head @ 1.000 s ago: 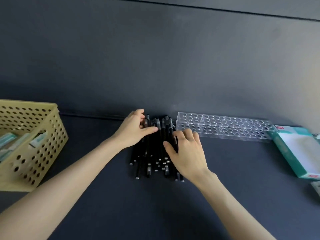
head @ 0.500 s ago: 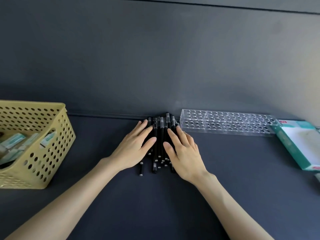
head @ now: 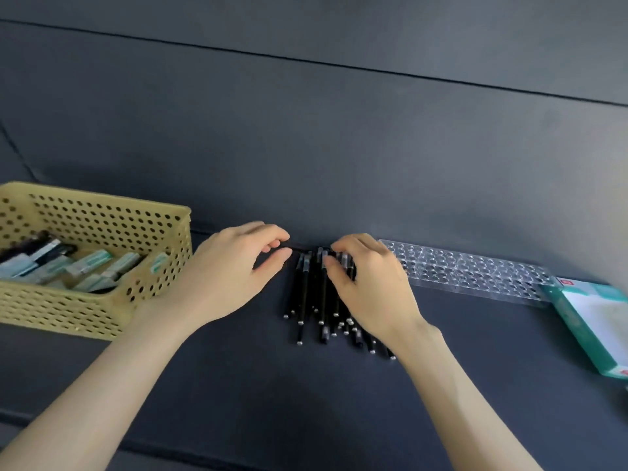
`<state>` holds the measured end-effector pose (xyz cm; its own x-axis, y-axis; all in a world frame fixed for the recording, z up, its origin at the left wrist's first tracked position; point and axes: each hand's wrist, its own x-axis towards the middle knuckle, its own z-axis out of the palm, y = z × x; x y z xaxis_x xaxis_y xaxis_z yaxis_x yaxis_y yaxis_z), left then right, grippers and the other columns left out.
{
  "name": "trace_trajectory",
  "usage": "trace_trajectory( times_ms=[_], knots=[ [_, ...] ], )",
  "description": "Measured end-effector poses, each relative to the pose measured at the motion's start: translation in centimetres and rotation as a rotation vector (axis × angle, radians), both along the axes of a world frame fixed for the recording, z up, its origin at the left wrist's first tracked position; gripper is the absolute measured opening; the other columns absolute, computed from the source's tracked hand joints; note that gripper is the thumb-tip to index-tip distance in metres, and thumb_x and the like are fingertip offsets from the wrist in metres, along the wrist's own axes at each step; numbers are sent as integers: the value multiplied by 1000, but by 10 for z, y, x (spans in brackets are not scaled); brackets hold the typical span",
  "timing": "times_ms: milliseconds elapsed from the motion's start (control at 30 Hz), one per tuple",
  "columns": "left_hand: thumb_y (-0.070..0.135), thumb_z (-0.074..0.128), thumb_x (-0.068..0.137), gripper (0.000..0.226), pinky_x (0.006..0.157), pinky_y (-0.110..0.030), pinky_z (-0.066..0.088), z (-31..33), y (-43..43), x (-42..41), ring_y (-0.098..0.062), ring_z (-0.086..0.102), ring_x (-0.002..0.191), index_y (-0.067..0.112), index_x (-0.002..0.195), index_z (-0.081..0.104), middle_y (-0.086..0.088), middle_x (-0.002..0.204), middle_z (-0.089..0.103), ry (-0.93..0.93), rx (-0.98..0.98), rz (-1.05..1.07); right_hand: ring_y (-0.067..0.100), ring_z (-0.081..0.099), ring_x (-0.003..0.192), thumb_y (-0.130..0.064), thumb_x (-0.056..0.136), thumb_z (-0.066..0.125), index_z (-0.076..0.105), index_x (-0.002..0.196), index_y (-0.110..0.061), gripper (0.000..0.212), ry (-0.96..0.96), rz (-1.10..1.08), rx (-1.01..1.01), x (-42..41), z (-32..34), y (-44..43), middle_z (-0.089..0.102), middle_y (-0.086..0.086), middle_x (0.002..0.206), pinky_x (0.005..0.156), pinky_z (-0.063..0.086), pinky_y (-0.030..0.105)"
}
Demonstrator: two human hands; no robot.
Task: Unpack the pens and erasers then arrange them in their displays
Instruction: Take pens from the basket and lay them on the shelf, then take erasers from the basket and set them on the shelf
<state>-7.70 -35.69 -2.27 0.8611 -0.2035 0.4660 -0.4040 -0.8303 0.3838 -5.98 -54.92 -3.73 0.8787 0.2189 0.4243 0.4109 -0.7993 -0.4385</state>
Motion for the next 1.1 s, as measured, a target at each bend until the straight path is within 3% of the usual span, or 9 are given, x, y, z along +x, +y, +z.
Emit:
trace_trajectory(
  times_ms=[67, 200, 300, 433, 633, 733, 933, 1100],
  knots=[
    [26, 62, 90, 17, 59, -25, 39, 10, 17, -15, 21, 49, 67, 16, 102, 68, 7, 92, 68, -46, 0, 38, 22, 56, 96, -27, 91, 55, 65, 103, -13, 21, -54, 38, 58, -8, 11, 18, 62, -3, 108, 78, 47, 35],
    [37, 53, 90, 29, 71, -38, 53, 22, 62, -37, -11, 64, 84, 15, 102, 68, 7, 92, 67, -69, -27, 87, 21, 59, 86, -24, 90, 58, 66, 96, -11, 16, -112, 127, 102, -23, 22, 61, 63, -3, 101, 70, 51, 38],
    [38, 51, 95, 32, 74, -41, 55, 24, 106, -49, -17, 66, 85, 12, 104, 68, 5, 95, 67, -74, 0, 102, 16, 57, 78, -23, 90, 59, 66, 97, -10, 16, -133, 164, 101, -31, 23, 102, 64, -3, 99, 67, 51, 36],
    [37, 49, 89, 35, 74, -35, 56, 23, 172, -58, -13, 65, 85, 11, 103, 69, 6, 96, 67, -46, 17, 79, 19, 60, 88, -23, 91, 58, 66, 99, -11, 16, -128, 179, 119, -38, 21, 167, 64, -3, 100, 68, 52, 39],
    [38, 53, 87, 33, 75, -36, 56, 17, 252, -48, -8, 64, 87, 17, 107, 68, 10, 98, 66, 42, 27, 40, 16, 60, 81, -24, 90, 58, 66, 101, -13, 17, -94, 156, 76, -39, 20, 243, 64, -4, 100, 67, 50, 34],
    [43, 48, 85, 39, 79, -30, 54, 17, 276, -32, -3, 62, 90, 21, 110, 67, 16, 102, 63, 109, 43, 10, 16, 59, 85, -28, 91, 54, 64, 103, -16, 19, -18, 158, 21, -31, 21, 263, 62, -7, 101, 72, 50, 35],
    [40, 54, 90, 29, 79, -15, 45, 11, 304, 5, 3, 58, 94, 27, 113, 63, 18, 106, 64, 267, 106, -55, 17, 58, 97, -35, 93, 50, 60, 111, -20, 25, 119, 221, -170, -1, 24, 287, 59, -6, 112, 82, 48, 36],
    [51, 48, 87, 35, 87, -29, 50, 3, 318, 30, 2, 56, 99, 31, 115, 60, 19, 109, 61, 395, 232, -90, 18, 57, 99, -38, 93, 49, 58, 112, -21, 27, 179, 309, -273, 28, 21, 300, 58, -6, 111, 86, 47, 37]
  ],
)
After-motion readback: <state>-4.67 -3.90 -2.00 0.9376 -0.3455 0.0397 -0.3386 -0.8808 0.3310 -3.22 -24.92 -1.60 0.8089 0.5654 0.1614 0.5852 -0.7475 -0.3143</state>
